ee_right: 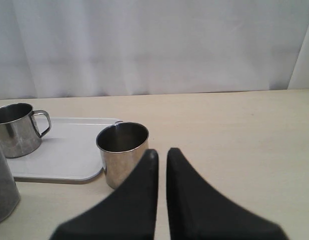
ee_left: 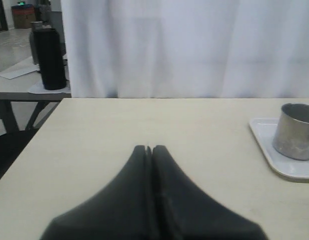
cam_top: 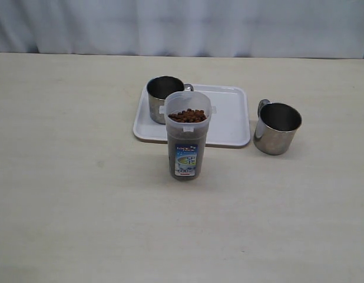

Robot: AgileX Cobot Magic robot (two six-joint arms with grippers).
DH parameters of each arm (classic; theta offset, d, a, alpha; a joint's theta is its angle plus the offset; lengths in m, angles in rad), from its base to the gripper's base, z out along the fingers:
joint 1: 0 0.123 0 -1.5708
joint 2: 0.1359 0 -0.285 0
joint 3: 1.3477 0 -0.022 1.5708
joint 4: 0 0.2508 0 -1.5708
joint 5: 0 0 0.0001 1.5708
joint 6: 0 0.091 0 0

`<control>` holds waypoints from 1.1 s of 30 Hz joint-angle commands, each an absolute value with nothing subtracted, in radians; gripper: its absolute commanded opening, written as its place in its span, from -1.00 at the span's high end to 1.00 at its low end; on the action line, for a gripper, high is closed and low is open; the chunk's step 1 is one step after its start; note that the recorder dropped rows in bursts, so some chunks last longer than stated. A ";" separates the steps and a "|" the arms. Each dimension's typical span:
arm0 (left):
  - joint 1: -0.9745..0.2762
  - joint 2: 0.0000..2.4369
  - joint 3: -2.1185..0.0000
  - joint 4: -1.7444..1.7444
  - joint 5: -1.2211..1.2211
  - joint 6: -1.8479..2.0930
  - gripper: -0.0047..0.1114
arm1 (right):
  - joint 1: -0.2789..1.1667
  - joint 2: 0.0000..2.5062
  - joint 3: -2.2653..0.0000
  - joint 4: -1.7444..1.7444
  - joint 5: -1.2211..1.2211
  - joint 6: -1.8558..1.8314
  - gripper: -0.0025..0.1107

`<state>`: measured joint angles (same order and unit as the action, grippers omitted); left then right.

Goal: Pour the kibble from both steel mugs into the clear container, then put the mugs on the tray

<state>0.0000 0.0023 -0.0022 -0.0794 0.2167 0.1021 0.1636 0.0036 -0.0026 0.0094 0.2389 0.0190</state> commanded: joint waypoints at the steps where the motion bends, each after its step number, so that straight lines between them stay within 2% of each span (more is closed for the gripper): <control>1: -0.020 0.000 0.000 -0.088 0.204 0.105 0.92 | 0.166 0.000 0.000 0.011 0.237 0.011 0.87; 19: -0.020 0.000 0.000 -0.088 0.204 0.105 0.92 | 0.166 0.000 0.000 0.011 0.230 0.011 0.87; 28: -0.020 0.000 0.000 -0.088 0.199 0.105 0.92 | 0.166 0.000 0.000 0.011 0.060 0.011 0.87; 31: -0.020 0.000 0.000 -0.088 0.199 0.105 0.92 | 0.166 0.000 0.000 0.057 -0.193 0.072 0.87; 33: -0.020 0.000 0.000 -0.088 0.199 0.105 0.92 | 0.166 0.000 0.000 0.029 -0.183 0.075 0.87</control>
